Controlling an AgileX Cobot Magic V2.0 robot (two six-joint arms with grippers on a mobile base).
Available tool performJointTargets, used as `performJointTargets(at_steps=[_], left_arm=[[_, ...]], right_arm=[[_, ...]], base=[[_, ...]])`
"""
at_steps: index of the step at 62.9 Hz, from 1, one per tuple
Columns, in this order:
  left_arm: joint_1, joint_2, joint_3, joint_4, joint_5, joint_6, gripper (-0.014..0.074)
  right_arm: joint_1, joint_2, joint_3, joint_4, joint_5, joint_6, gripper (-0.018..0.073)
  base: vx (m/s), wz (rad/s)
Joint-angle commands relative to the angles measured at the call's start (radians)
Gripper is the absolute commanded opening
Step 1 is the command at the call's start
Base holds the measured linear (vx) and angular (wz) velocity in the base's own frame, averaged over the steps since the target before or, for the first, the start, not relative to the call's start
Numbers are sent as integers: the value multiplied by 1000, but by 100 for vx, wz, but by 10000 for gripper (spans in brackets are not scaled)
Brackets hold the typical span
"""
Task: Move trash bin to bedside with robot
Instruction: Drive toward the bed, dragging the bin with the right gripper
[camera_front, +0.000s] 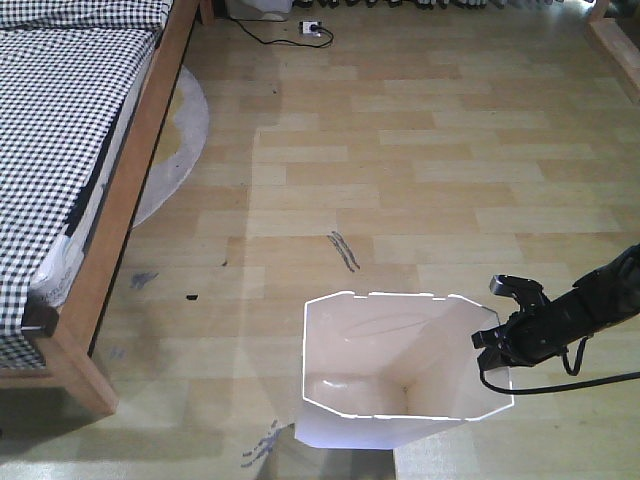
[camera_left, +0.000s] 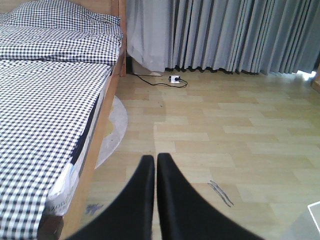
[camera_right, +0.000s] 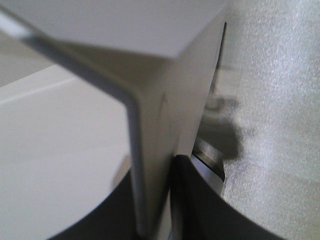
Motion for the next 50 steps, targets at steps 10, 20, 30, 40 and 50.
performJointTargets(at_steps=[10,20,30,40,50], left_arm=[[0,-14,19,-4,-68,-6,-6],[0,-14,19,-4,-68,-6,-6],[0,-14,19,-4,-68,-6,-6],[0,-14,19,-4,-68,-6,-6],[0,-14,19,-4,-68,-6,-6]], right_arm=[[-2,-78,-11,43,177,-12,-5],[-2,-78,-11,43,177,-12,-5],[-2,-78,-11,43,177,-12,-5],[-2,-78,-11,43,177,-12,-5],[-2,-78,-11,43,177,-12,-5]], base=[[24,-4],[24,-7],[25,-5],[26,-3],[27,0]])
